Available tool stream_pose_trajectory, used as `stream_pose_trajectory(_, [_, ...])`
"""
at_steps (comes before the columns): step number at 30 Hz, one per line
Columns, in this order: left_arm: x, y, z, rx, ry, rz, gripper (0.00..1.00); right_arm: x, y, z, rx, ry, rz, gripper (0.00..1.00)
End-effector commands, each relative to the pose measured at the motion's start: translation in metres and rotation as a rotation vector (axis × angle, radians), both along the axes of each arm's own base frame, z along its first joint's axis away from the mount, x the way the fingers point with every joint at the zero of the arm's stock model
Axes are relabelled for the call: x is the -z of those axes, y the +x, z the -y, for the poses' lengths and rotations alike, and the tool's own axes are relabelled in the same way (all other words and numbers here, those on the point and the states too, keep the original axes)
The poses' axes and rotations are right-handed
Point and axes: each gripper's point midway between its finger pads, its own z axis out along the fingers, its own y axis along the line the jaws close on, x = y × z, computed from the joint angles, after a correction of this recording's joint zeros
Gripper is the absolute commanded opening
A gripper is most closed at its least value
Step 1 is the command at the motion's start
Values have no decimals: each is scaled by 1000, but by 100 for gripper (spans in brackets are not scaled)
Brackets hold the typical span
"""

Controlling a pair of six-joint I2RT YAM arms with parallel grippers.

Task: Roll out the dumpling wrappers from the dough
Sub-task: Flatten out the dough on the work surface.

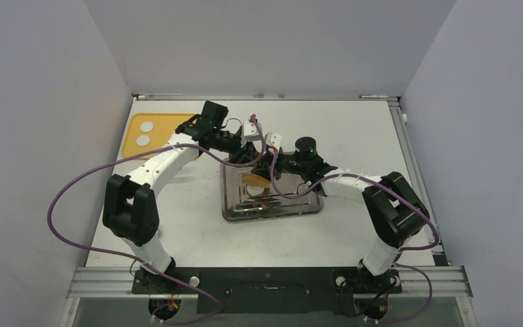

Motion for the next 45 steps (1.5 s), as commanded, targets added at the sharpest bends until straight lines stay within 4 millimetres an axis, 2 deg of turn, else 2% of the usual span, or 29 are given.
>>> stream_pose_trajectory(1, [-4,-4,10,38,-15,13,32,-38,-4,-17,-79,95,124,8])
stream_pose_trajectory(2, [-3,-7,10,49,-19,2,36,-37,-4,-17,-81,93,120,8])
stream_pose_trajectory(4, [-2,-12,13,59,-35,-21,36,-36,-4,-19,-89,98,116,8])
stream_pose_trajectory(6, [-2,-12,15,58,-58,-34,23,-36,-6,-20,-103,113,105,8])
stream_pose_trajectory(8, [-1,-14,16,52,-70,-49,1,-33,-9,-21,-118,117,88,8])
stream_pose_trajectory(9, [0,-14,16,43,-77,-58,0,-31,-11,-22,-124,117,75,8])
stream_pose_trajectory(13, [12,-16,11,-3,-72,-71,0,-15,-17,-18,-112,123,27,8])
stream_pose_trajectory(17, [34,-21,4,-67,-54,-104,0,2,-20,-18,-79,148,-15,10])
stream_pose_trajectory(20, [46,-26,2,-86,-44,-151,0,11,-19,-18,-38,174,-40,24])
stream_pose_trajectory(23, [51,-29,1,-90,-54,-164,0,10,-20,-20,-26,216,-55,43])
stream_pose_trajectory(25, [52,-31,0,-92,-57,-156,0,10,-20,-21,-22,226,-54,51])
stream_pose_trajectory(28, [52,-34,-2,-82,-59,-150,0,9,-17,-21,-4,232,-50,54])
stream_pose_trajectory(38, [54,-38,-13,-93,-53,-178,0,-12,-5,-14,35,302,-19,63])
stream_pose_trajectory(40, [52,-37,-13,-102,-66,-179,0,-13,-2,-14,30,305,-11,58])
stream_pose_trajectory(41, [52,-38,-13,-101,-70,-179,0,-14,-1,-15,27,304,-6,48])
stream_pose_trajectory(43, [51,-39,-13,-98,-75,-182,0,-11,1,-16,24,293,1,18])
stream_pose_trajectory(44, [51,-39,-12,-96,-76,-184,0,-9,2,-18,24,284,4,12])
stream_pose_trajectory(45, [50,-39,-13,-95,-81,-186,0,-4,3,-18,24,267,0,10])
